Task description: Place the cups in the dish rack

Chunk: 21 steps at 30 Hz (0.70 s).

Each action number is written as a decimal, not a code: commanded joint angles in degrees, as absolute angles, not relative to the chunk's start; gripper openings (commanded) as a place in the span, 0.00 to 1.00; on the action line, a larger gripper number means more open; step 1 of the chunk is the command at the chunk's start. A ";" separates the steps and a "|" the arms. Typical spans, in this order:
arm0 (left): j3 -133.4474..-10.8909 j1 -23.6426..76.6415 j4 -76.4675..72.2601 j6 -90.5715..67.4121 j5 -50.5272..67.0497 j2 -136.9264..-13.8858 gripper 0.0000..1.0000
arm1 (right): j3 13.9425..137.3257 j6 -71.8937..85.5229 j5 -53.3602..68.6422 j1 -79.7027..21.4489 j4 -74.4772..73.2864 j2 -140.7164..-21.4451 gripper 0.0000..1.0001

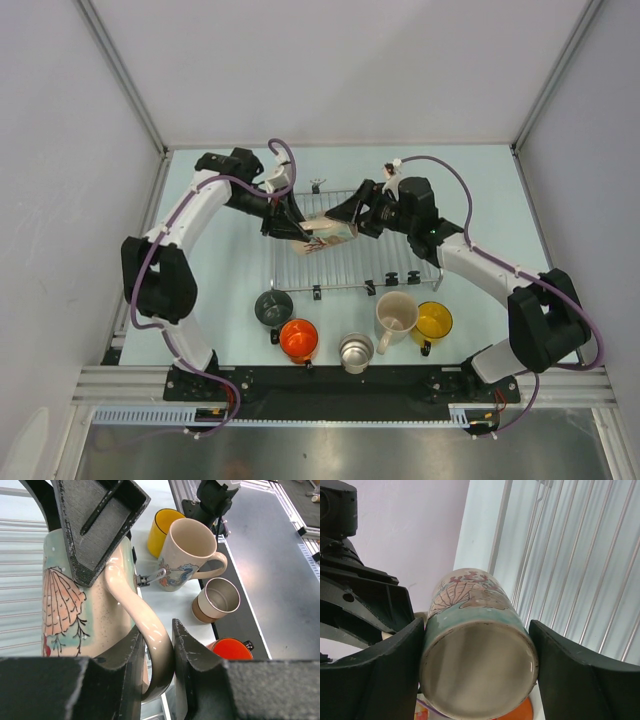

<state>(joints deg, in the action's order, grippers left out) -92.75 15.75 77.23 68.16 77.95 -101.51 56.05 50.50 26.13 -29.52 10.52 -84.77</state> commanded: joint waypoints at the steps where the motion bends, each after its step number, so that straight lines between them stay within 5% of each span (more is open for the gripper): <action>1: -95.27 15.82 73.92 74.35 98.44 -101.42 0.01 | 56.77 51.41 27.33 -32.16 9.67 -83.58 0.47; 3: -95.27 15.56 74.18 75.49 98.35 -101.78 0.00 | 57.83 50.81 26.20 -32.61 6.60 -83.50 0.54; 5: -95.36 15.03 74.18 76.02 98.44 -102.22 0.01 | 59.93 49.23 25.84 -33.40 2.93 -83.93 0.84; 8: -95.36 14.59 74.18 76.20 98.44 -102.04 0.00 | 59.77 48.96 25.22 -33.84 2.46 -83.76 0.92; 12: -95.36 14.33 74.18 76.29 98.44 -101.34 0.00 | 59.50 48.87 24.35 -34.45 2.20 -84.11 1.00; 21: -94.57 13.62 74.18 76.90 98.52 -100.11 0.01 | 58.54 49.92 23.47 -35.24 3.43 -86.75 1.00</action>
<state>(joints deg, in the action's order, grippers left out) -92.75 14.39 78.70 72.12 77.89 -103.28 57.69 51.11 20.49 -32.71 4.43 -85.12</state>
